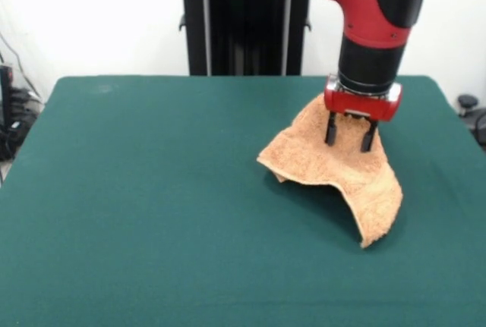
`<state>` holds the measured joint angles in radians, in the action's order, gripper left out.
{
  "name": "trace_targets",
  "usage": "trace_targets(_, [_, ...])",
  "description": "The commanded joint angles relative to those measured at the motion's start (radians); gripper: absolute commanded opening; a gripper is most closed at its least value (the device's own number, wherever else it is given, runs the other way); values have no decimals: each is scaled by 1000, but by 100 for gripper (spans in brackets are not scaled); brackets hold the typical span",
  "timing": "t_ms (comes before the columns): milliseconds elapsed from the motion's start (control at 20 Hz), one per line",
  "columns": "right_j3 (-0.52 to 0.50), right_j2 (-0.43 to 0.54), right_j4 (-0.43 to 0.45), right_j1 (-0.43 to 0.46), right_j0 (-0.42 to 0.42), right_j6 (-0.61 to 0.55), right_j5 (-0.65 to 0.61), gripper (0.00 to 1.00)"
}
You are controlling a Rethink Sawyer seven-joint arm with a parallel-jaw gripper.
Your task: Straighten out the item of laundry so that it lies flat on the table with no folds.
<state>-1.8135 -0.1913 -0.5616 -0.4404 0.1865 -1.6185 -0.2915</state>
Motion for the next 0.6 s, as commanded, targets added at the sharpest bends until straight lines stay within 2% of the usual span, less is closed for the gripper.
trace_targets(50, [95,147,-95,126,32,-311,65,100])
trace_targets(400, [181,155,-143,211,35,-319,117,100])
trace_targets(600, [191,169,-157,229,37,-321,146,100])
